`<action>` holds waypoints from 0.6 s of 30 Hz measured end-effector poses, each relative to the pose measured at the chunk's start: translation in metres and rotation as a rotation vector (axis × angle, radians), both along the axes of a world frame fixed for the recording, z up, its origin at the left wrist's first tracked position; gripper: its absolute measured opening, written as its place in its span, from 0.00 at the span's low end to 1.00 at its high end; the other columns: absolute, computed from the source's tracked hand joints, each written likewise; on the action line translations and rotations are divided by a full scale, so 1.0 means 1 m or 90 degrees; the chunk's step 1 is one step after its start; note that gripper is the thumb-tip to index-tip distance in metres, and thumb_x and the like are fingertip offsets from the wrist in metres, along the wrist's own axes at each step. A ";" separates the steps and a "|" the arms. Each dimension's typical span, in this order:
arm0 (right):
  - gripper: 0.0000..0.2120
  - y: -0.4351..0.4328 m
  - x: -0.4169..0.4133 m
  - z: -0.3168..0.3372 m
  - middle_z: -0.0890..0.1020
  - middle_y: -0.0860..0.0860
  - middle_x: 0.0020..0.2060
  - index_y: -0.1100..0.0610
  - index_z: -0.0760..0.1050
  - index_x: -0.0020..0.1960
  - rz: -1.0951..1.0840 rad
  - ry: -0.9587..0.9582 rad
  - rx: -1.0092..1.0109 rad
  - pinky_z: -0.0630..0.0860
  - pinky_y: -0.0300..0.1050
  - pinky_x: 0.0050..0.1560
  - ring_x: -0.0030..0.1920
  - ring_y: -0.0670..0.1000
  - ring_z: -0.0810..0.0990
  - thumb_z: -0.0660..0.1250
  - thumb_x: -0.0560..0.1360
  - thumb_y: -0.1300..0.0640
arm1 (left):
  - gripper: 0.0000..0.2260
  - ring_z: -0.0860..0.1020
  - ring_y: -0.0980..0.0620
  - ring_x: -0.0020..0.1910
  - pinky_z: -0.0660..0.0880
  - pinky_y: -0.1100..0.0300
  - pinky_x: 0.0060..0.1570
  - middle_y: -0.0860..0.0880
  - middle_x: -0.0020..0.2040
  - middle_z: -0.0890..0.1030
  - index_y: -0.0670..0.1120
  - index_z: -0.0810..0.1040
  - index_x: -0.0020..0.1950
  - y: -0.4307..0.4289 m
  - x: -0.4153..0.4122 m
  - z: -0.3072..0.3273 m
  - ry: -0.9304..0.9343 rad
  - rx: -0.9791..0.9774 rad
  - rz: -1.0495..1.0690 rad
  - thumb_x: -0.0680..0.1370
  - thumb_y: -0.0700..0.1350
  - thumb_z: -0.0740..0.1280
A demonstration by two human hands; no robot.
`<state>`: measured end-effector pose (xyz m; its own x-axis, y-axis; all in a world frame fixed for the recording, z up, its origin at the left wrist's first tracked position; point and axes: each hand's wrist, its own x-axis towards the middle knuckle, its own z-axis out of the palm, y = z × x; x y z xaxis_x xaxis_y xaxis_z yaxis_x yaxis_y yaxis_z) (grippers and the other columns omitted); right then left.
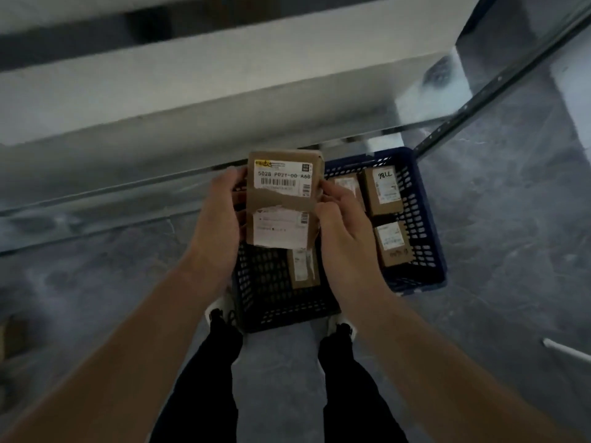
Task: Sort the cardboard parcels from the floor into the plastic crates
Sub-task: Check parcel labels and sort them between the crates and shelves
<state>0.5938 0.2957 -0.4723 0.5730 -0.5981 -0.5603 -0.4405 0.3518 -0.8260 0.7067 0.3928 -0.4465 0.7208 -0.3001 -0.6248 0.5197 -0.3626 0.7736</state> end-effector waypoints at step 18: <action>0.34 0.002 0.048 -0.371 0.73 0.48 0.73 0.42 0.64 0.85 0.122 0.158 -0.037 0.77 0.40 0.66 0.63 0.39 0.77 0.58 0.80 0.35 | 0.24 0.85 0.46 0.53 0.77 0.41 0.62 0.48 0.48 0.88 0.49 0.82 0.61 0.004 0.032 -0.381 0.248 0.021 0.182 0.82 0.63 0.55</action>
